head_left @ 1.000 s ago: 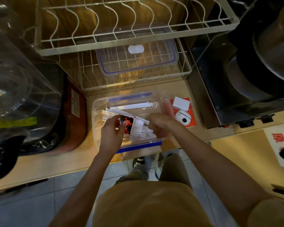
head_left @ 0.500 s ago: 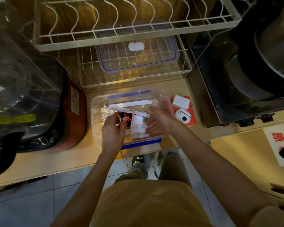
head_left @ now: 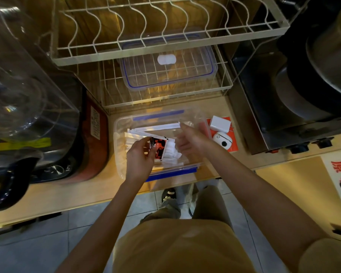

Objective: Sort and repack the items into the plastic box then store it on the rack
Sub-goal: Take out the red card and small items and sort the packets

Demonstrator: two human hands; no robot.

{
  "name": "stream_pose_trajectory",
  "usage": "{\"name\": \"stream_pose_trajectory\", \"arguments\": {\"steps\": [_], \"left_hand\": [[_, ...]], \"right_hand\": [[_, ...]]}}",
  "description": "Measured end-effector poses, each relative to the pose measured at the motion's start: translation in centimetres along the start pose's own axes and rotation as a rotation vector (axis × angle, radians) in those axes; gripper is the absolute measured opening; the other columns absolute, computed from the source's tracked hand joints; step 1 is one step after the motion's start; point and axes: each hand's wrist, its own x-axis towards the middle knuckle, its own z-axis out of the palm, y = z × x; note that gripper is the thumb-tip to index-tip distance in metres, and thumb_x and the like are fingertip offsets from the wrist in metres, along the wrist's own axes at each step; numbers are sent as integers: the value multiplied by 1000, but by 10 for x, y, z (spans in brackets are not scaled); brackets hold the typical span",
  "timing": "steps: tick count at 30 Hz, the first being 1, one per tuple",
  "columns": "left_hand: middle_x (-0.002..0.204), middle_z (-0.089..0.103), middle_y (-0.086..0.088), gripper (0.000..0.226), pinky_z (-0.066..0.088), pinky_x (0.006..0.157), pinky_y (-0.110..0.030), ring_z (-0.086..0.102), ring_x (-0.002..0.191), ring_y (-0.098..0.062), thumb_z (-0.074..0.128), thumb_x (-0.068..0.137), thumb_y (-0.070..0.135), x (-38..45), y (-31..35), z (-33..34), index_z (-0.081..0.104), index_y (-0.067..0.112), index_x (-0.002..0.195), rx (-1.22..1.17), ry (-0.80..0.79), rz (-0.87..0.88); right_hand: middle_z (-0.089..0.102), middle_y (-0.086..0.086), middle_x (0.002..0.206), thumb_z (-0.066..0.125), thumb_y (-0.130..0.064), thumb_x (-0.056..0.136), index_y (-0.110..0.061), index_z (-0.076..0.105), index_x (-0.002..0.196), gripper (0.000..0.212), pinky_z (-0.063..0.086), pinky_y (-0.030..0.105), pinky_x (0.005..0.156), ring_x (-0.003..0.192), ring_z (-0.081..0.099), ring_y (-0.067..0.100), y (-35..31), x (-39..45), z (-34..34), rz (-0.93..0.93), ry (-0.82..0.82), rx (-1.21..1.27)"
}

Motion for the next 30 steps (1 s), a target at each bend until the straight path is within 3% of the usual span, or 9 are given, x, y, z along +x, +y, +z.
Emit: {"name": "stream_pose_trajectory", "arguments": {"steps": [2, 3, 6, 8, 13, 18, 21, 25, 30], "left_hand": [[110, 68, -16, 30, 48, 84, -32, 64, 97, -27, 60, 86, 15, 4, 7, -1, 60, 8, 115, 18, -68, -36], [110, 68, -15, 28, 47, 83, -31, 64, 98, -27, 60, 85, 16, 5, 12, 0, 61, 10, 113, 33, -96, -38], [109, 70, -12, 24, 45, 79, -29, 63, 101, -27, 59, 85, 15, 11, 33, 11, 61, 13, 109, 13, -163, -83], [112, 69, -11, 25, 46, 82, -29, 62, 105, -26, 59, 84, 11, 14, 46, 23, 62, 12, 109, -32, -244, -157], [111, 67, -11, 24, 45, 87, -29, 60, 105, -25, 63, 80, 9, 18, 59, 59, 63, 8, 104, -63, -372, -243], [100, 68, -22, 18, 56, 81, -46, 65, 93, -36, 62, 78, 7, 25, 62, 79, 63, 0, 94, -41, -360, -298], [85, 66, -21, 6, 56, 81, -42, 67, 88, -37, 62, 79, 6, 27, 66, 79, 63, 0, 79, 18, -401, -267], [108, 65, -20, 30, 48, 84, -36, 60, 104, -32, 64, 78, 2, 30, 61, 79, 54, -3, 106, 131, -396, -197], [100, 66, -18, 25, 47, 69, -34, 62, 93, -32, 65, 75, 5, 31, 60, 79, 57, 0, 99, 275, -423, -112]], "right_hand": [[66, 25, 107, 36, -46, 96, 7, 59, 110, 60, 51, 41, 91, 99, 63, 34, 0, -7, -13, -63, 45, -20], [67, 20, 106, 38, -45, 96, 0, 63, 105, 52, 52, 38, 88, 98, 64, 30, -1, -12, -21, -102, 45, -17], [68, 7, 84, 43, -29, 96, -8, 64, 95, 30, 52, 21, 57, 70, 69, 16, 1, -27, -46, -230, 25, 18], [65, 4, 79, 45, -18, 95, -11, 63, 92, 20, 49, 18, 48, 63, 64, 13, 7, -33, -58, -295, 151, -27], [67, 11, 102, 50, -11, 91, -5, 63, 109, 24, 53, 44, 90, 97, 64, 27, 31, -37, -68, -332, 282, -273], [68, 9, 100, 54, -17, 90, -9, 60, 114, 26, 54, 38, 83, 89, 64, 23, 43, -39, -62, -436, 410, -388], [67, 7, 97, 53, -21, 91, -10, 59, 113, 25, 55, 35, 80, 86, 64, 20, 46, -37, -59, -481, 432, -377], [66, 5, 93, 54, -19, 91, -13, 57, 114, 24, 48, 23, 69, 83, 62, 17, 50, -33, -60, -489, 434, -394], [68, 8, 92, 55, -16, 90, -11, 58, 112, 22, 50, 27, 70, 82, 63, 21, 50, -30, -61, -480, 450, -427]]}}
